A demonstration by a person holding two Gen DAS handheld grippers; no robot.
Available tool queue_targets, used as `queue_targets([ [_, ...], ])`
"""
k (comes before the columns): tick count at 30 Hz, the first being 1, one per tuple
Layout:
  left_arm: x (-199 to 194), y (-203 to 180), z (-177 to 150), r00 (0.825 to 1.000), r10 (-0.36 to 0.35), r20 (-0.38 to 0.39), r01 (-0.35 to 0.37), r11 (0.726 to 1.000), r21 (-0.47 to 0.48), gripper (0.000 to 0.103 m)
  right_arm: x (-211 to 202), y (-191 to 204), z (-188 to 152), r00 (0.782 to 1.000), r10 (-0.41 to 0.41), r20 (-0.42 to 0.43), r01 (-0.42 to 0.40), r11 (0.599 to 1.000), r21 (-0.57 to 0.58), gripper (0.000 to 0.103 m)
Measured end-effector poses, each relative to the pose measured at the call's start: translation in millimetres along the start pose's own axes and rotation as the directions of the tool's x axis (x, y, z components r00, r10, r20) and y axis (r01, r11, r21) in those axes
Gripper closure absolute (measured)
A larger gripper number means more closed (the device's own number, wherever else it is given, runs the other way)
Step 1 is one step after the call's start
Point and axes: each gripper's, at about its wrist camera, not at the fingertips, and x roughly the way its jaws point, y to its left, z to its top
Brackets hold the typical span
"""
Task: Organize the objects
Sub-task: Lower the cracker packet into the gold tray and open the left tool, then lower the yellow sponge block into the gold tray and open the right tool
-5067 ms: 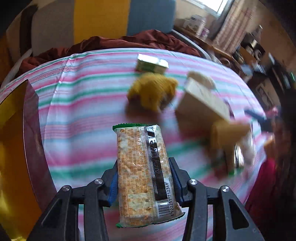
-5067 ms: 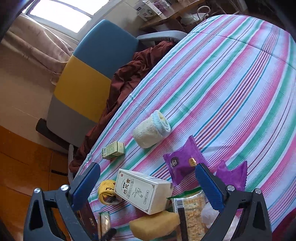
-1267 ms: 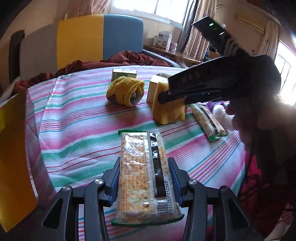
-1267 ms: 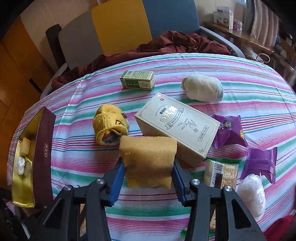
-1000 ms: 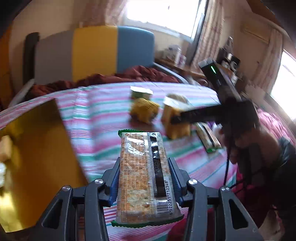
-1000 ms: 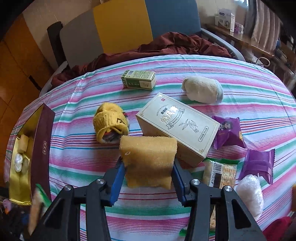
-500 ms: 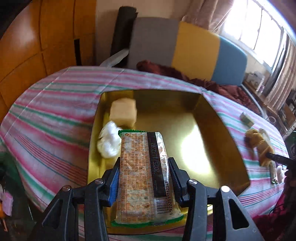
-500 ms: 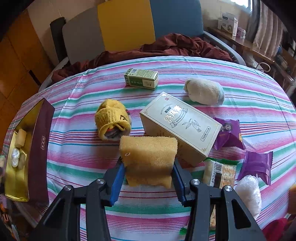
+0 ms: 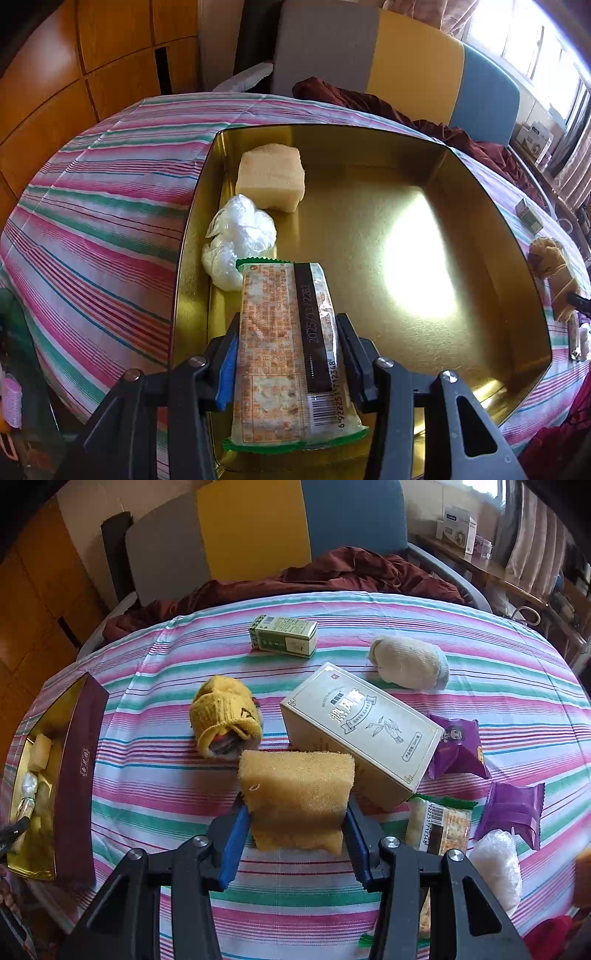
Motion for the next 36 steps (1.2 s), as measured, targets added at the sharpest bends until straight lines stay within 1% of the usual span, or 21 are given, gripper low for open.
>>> queue_targets([
  [4,3.7,-4.7,1.3,0.999,0.039,-0.005,-0.039,0.999,0.028,0.056,0.1,0.0,0.1,1.000,0.000,0.000,0.000,1.000,-0.001,0.054],
  [7,7.6,-10.4,2.2,0.997,0.073,-0.010,-0.072,0.995,0.066,0.055,0.0,0.0,0.2,1.000,0.000,0.000,0.000,1.000,0.000,0.054],
  [9,9.6,-12.7,2.3,0.996,0.088,-0.013,-0.086,0.993,0.086,0.053,0.1,0.0,0.3,1.000,-0.001,-0.001,0.001,1.000,0.000,0.054],
  [12,6.9,-11.4,0.6,0.995,0.100,-0.014,-0.098,0.992,0.084,0.053,0.3,0.0,0.2,1.000,-0.001,-0.001,0.001,1.000,0.000,0.054],
  [18,-19.6,-7.3,-3.6,0.992,0.108,0.064,-0.112,0.992,0.064,0.053,0.6,0.0,-0.1,1.000,-0.003,0.000,0.003,1.000,-0.003,0.054],
  [23,-52.2,-3.2,-7.7,0.986,0.090,0.139,-0.094,0.995,0.017,0.053,-8.7,-6.7,0.9,0.999,0.009,0.031,-0.010,0.999,0.033,0.054],
  [26,-68.8,-0.9,-9.2,0.980,0.080,0.180,-0.083,0.997,0.008,0.053,-26.4,-10.7,0.6,0.996,0.053,0.072,-0.058,0.996,0.067,0.054],
  [28,-76.1,-0.7,-10.4,0.977,0.072,0.199,-0.075,0.997,0.007,0.053,-43.9,-6.0,1.1,0.991,0.083,0.108,-0.090,0.994,0.066,0.054],
  [30,-79.8,1.3,-10.5,0.976,0.062,0.208,-0.063,0.998,-0.001,0.053,-61.9,5.0,4.1,0.982,0.133,0.136,-0.141,0.989,0.052,0.054],
  [33,-82.4,2.7,-14.0,0.976,0.045,0.213,-0.045,0.999,-0.008,0.053,-80.9,41.8,11.6,0.961,0.236,0.145,-0.235,0.972,-0.024,0.054],
  [36,-81.8,8.0,-17.7,0.977,0.035,0.210,-0.030,0.999,-0.024,0.053,-82.6,98.9,18.5,0.942,0.319,0.107,-0.305,0.944,-0.128,0.054],
])
